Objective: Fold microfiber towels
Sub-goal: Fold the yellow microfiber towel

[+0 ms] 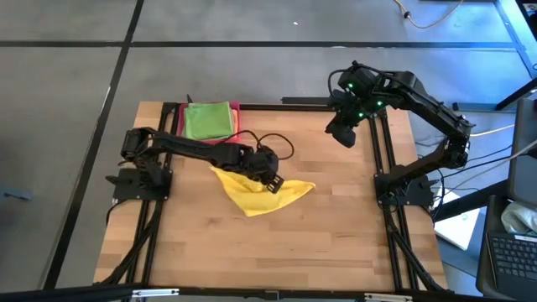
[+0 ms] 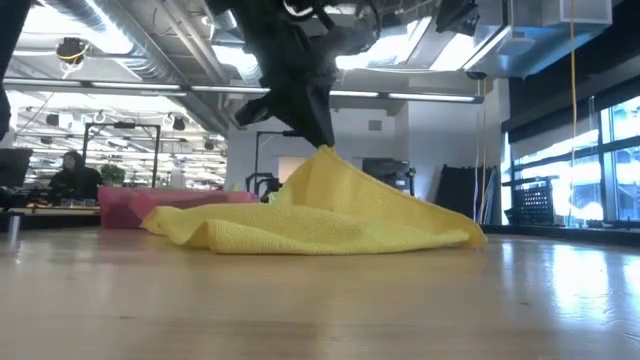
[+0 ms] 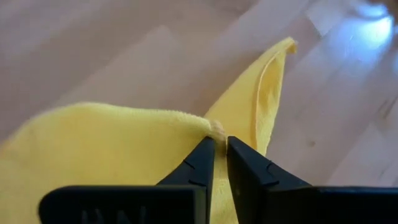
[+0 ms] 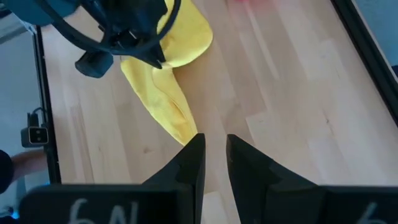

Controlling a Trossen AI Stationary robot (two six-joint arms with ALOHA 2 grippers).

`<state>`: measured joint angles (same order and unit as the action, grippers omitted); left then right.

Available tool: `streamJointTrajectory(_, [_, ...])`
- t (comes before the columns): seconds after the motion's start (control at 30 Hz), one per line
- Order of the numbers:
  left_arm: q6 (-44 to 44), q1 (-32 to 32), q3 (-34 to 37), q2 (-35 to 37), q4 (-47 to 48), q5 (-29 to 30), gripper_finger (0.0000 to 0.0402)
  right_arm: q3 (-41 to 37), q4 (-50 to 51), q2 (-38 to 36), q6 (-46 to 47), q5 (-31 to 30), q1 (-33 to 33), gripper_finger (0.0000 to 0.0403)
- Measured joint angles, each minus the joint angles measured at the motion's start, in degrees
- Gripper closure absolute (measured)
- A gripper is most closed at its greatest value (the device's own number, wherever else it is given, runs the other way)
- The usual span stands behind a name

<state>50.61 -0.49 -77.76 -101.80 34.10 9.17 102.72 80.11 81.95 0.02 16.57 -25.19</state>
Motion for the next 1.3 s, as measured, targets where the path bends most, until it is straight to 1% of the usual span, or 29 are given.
streamJointTrajectory(0.1, [-1.2,0.3,-0.2,1.9,3.1,0.6,0.0353,0.0,-0.9,0.0,1.3,0.0,0.0,0.0334])
streamJointTrajectory(0.17, [-1.9,0.1,-0.2,3.4,8.7,1.9,0.0347,0.0,-1.1,0.0,1.5,0.0,0.0,0.0334])
streamJointTrajectory(0.27, [-3.1,-1.0,-0.2,7.0,17.5,7.5,0.0340,0.0,-1.3,0.0,1.5,0.0,0.4,0.0334])
streamJointTrajectory(0.33, [-5.0,-1.6,-0.2,8.9,21.4,10.8,0.0336,0.0,-2.9,0.0,1.6,-0.4,1.1,0.0334])
streamJointTrajectory(0.43, [-9.7,-1.6,-0.2,11.1,23.9,10.9,0.0332,0.0,-6.3,0.0,3.1,-0.4,2.0,0.0334])
streamJointTrajectory(0.57, [-12.7,-1.6,0.0,12.1,32.3,11.2,0.0332,0.0,-11.5,0.1,7.5,-0.4,3.7,0.0334])
streamJointTrajectory(0.63, [-15.2,-1.6,1.5,12.1,34.8,11.4,0.0334,0.0,-13.7,0.5,9.3,-0.5,4.8,0.0334])
streamJointTrajectory(0.73, [-18.4,-1.7,4.4,12.0,32.3,11.4,0.0333,0.0,-14.8,1.9,10.2,-1.6,6.8,0.0334])
streamJointTrajectory(0.83, [-20.4,-1.9,8.0,12.0,26.4,11.2,0.0331,0.0,-12.6,4.1,10.2,-7.5,9.1,0.0334])
streamJointTrajectory(1.0, [-23.7,-0.9,15.0,12.0,14.4,6.7,0.0340,0.0,-6.1,7.7,12.4,-13.8,13.6,0.0334])
streamJointTrajectory(1.1, [-24.4,0.2,18.8,12.0,7.7,5.8,0.0346,0.0,-2.2,8.4,15.4,-19.5,16.8,0.0334])
streamJointTrajectory(1.13, [-24.3,0.7,20.1,12.0,5.0,5.1,0.0347,0.0,-2.2,8.4,16.3,-21.3,17.9,0.0334])
streamJointTrajectory(1.2, [-24.2,1.7,22.7,12.0,-0.8,1.9,0.0350,0.0,-3.1,8.4,17.9,-24.1,19.8,0.0334])
streamJointTrajectory(1.3, [-24.2,2.7,26.7,12.0,-8.7,-2.9,0.0353,0.0,-8.3,8.4,20.6,-25.0,22.3,0.0334])
